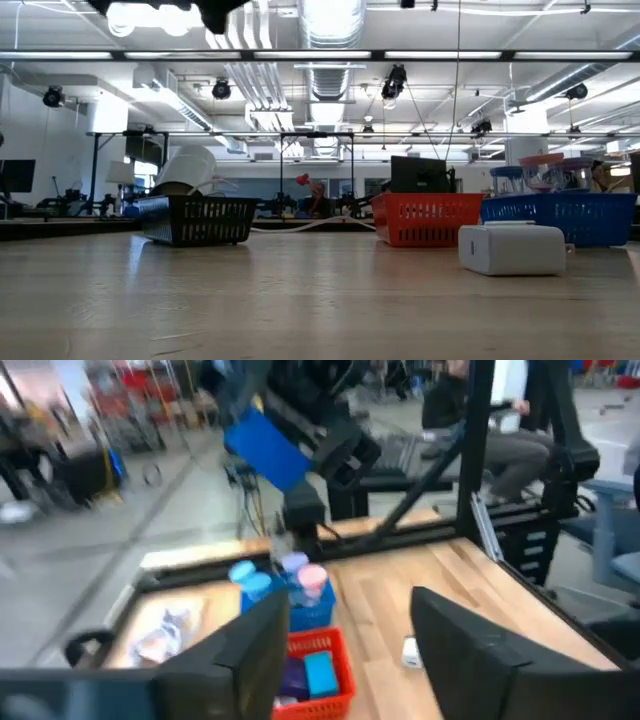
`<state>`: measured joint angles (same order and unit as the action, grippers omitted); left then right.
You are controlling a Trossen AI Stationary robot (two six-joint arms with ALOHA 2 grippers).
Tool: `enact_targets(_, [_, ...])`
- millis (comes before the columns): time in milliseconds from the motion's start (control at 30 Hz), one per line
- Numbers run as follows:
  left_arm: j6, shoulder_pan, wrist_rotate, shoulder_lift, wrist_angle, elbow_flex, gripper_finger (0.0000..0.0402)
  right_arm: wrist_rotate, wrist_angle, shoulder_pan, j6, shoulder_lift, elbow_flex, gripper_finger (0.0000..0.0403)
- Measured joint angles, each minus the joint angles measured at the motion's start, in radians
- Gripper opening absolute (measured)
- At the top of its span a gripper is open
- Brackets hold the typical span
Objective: Pick & Place Office items
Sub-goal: Put the dark blue digital clock into the red bin
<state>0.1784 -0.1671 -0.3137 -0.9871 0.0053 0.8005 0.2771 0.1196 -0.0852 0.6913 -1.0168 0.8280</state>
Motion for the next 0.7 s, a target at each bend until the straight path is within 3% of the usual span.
enact_targets(200, [-0.016, -0.019, 0.1, 0.227, 0.04, -0.198, 0.0109, -0.203, -0.082, 0.022, -0.162, 0.101, -0.007, 0.0293])
enact_targets(400, [-0.018, -0.034, 0.105, 0.409, 0.092, -0.373, 0.0016, -0.278, -0.143, 0.042, -0.302, 0.171, -0.037, 0.0293])
enact_targets(533, [-0.019, -0.034, 0.105, 0.506, 0.144, -0.471, 0.0009, -0.378, -0.176, 0.078, -0.405, 0.229, -0.063, 0.0293])
enact_targets(700, [-0.017, -0.034, 0.105, 0.592, 0.16, -0.556, 0.0018, -0.419, -0.162, 0.095, -0.465, 0.326, -0.128, 0.0292])
